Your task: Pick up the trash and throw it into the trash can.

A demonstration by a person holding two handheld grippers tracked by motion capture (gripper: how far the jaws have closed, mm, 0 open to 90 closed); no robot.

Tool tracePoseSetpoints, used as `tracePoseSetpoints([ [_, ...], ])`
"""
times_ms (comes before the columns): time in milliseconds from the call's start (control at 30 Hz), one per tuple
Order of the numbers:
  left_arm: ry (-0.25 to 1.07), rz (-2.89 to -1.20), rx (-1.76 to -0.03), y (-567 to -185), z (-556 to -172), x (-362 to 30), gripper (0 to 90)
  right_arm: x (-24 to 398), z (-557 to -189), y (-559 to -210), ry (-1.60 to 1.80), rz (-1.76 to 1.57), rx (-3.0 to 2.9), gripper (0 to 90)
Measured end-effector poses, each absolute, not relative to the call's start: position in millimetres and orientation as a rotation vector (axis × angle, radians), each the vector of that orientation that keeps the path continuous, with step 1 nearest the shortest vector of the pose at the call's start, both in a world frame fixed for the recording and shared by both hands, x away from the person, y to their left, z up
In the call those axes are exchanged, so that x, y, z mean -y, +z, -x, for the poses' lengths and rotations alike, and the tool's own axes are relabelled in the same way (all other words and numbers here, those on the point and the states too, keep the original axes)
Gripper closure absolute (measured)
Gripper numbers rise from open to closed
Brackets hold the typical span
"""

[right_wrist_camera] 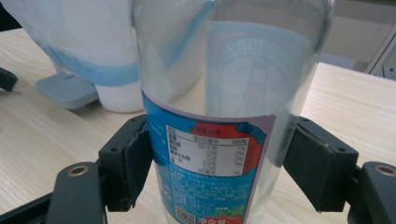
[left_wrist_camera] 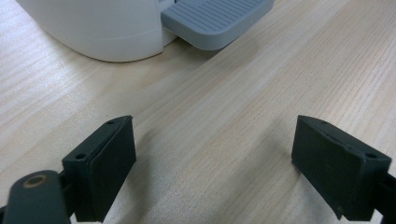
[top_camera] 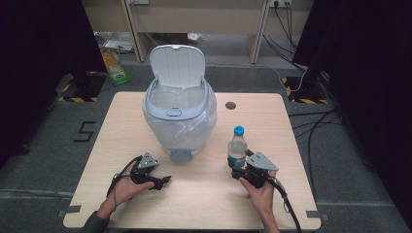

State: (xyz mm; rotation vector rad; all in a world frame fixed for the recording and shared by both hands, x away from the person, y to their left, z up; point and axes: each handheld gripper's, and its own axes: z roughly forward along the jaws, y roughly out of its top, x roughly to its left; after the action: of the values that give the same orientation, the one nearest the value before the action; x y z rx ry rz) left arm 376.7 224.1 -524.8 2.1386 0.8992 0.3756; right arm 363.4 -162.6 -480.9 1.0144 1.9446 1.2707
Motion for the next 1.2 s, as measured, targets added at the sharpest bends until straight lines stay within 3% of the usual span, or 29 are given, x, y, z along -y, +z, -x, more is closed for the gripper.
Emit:
tracePoseSetpoints([
  [1200, 0.378, -2.131, -0.9, -525, -377, -224, 12.8, 146, -373, -365, 1.422, -0.929, -1.9, 27.5],
])
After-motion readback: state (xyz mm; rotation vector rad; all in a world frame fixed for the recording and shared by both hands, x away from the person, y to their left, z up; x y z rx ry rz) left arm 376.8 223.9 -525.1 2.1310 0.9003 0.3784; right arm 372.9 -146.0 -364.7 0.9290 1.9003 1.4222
